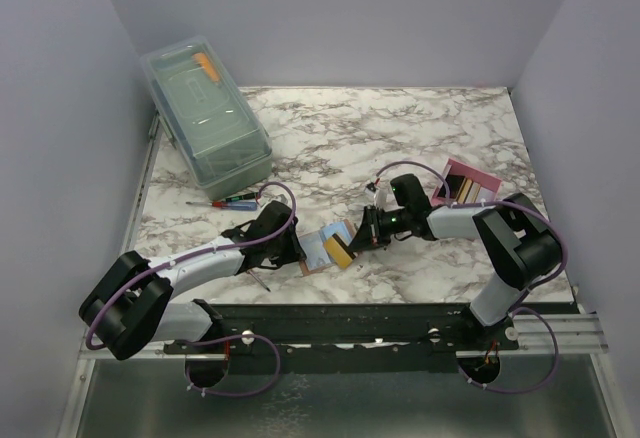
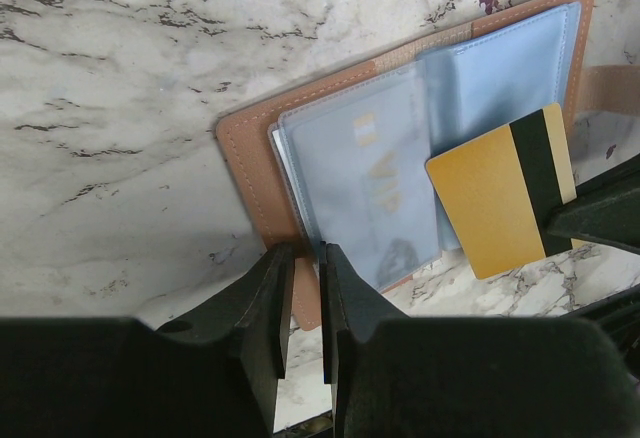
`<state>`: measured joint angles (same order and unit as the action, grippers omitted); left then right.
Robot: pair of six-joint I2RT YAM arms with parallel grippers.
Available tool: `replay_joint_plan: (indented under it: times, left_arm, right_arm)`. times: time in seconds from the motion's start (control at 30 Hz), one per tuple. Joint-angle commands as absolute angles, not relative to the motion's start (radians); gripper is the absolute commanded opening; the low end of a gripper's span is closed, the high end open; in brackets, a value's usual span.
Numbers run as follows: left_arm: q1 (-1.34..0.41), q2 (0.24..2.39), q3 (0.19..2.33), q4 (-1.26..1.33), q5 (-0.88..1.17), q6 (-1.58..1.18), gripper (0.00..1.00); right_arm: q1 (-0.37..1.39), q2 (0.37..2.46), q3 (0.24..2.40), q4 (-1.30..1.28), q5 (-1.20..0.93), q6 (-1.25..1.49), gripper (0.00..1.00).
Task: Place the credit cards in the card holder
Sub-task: Insert the credit card into the card holder.
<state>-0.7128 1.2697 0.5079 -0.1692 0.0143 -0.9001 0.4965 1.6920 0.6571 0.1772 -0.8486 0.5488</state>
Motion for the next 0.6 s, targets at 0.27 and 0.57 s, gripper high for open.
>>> replay_joint_plan:
  times: [0.27,0.57]
  left_arm:
    - [-0.712,1.273,0.469,-0.222,-0.033,-0.890,0.23]
    - [-0.710,1.268,0.468,-0.221,-0.029,-0.888,0.23]
  right_arm:
    - [0.503,1.657,0.634,0.138,-0.810,0.523,0.00]
    - [0.502,1.638,0.628,0.127,-0.805,0.521,0.00]
